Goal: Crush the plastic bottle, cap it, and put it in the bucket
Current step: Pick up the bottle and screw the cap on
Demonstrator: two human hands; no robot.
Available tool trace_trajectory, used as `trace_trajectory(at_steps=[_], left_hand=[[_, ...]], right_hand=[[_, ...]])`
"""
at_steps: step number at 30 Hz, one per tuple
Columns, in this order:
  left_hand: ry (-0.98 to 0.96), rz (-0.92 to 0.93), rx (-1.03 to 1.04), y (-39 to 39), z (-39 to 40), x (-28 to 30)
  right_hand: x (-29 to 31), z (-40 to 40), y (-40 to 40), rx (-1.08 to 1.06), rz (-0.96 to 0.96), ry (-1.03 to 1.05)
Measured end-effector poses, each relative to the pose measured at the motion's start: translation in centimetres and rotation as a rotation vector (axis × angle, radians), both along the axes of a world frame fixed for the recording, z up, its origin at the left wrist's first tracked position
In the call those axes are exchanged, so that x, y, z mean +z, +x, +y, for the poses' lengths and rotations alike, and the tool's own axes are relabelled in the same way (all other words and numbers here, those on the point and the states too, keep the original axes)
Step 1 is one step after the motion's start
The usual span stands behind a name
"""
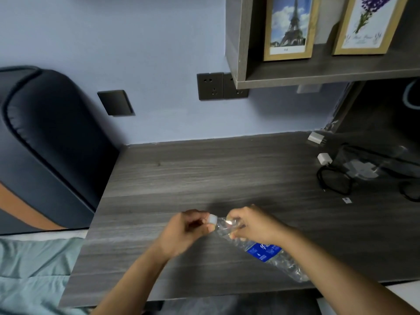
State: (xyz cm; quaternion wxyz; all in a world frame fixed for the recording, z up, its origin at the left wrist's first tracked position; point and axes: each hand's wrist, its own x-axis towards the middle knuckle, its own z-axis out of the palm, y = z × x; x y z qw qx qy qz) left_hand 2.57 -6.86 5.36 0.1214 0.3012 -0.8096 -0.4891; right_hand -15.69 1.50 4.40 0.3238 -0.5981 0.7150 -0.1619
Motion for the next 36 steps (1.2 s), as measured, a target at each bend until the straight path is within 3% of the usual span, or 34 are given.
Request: trace_trajectory(at_steps=[3,8,12,15,22,30,33,36], left_hand=[[0.014,0.028,0.006,0.0,0.5,0.1],[0.29,0.046,0.068,0.0,1.0,-0.1],[0.332,0.08,0.124,0.0,1.2,-0.2],[0.361,0.09,0.188,0.1,1.1,-0.6],[0.57,0.213,0.399,1.1,2.9,-2.4],[0.744,0.21,0.358,1.9,5.7,-4.9],[0.723,0.094,0.311,3.2,6.6,-6.9],[0.45,-0.139,0.105,5.5,7.4,-9.6]], right_hand=[[-0.1,0.1,0.0,-0.005,-0.052,0.023],[-0.1,0.5,0.3,0.048,-0.015,0.037],[-0.6,0.8,0.4,0.017,-0.041,0.024],[-1.0,1.9,-0.4,-0.06,-0.185,0.092],[-2.6,7.0,-1.4,-0.054,-0.193,0.236],[-2.8,12.2,0.7,-0.232,-0.239,0.212],[-3.1,14.5,2.3,-0.37,-0.192,0.219],[-3.9,17.1,5.1,-0.498,-0.113,0.267]])
